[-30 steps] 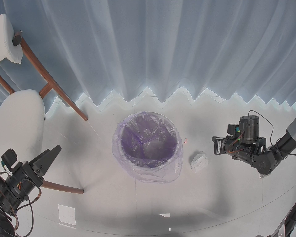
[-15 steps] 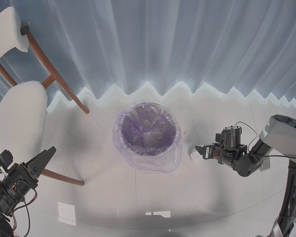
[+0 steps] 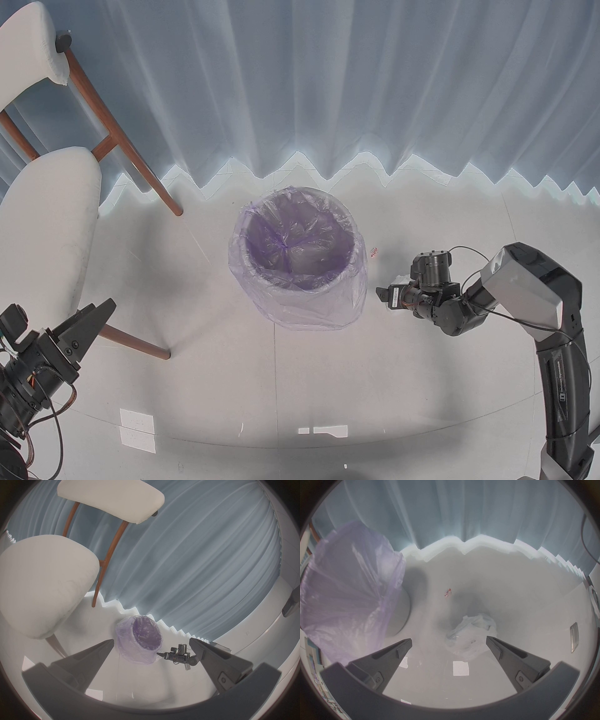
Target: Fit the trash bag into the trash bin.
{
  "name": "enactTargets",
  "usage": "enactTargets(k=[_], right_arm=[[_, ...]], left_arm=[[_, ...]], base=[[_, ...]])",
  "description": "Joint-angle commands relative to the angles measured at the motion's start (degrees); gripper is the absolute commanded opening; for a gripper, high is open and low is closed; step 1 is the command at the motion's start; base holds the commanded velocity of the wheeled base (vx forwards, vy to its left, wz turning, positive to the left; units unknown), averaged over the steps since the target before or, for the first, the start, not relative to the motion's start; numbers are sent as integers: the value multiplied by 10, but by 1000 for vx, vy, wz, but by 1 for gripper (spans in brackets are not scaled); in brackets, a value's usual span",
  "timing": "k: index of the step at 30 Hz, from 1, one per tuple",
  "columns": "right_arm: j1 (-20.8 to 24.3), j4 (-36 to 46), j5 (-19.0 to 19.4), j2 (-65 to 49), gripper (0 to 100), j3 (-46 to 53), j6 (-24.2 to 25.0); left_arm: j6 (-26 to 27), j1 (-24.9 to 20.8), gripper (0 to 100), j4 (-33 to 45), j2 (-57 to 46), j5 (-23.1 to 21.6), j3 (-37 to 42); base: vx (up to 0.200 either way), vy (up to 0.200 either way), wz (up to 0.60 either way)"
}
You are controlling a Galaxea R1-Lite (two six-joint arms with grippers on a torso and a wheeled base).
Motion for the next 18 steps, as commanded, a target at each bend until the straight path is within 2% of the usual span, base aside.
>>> enactTargets(k=[1, 9, 10, 13, 18], right_arm=[[-10, 47, -6, 94, 100, -96, 1], [-31, 84, -38, 154, 100, -211, -1], [-36, 88, -43, 167, 0, -241, -3], [-46, 99, -48, 183, 0, -294, -13], [-64, 106, -54, 162, 0, -296, -14]], left_arm=[[3, 7, 100, -1, 7, 1, 10], [5, 8, 100, -2, 9, 2, 10], [5, 8, 100, -3, 10, 2, 10], [6, 19, 100, -2, 10, 0, 10], [9, 25, 100, -5, 18, -1, 10]], base=[[0, 0, 0], [0, 0, 0], [0, 0, 0], [0, 0, 0], [0, 0, 0]])
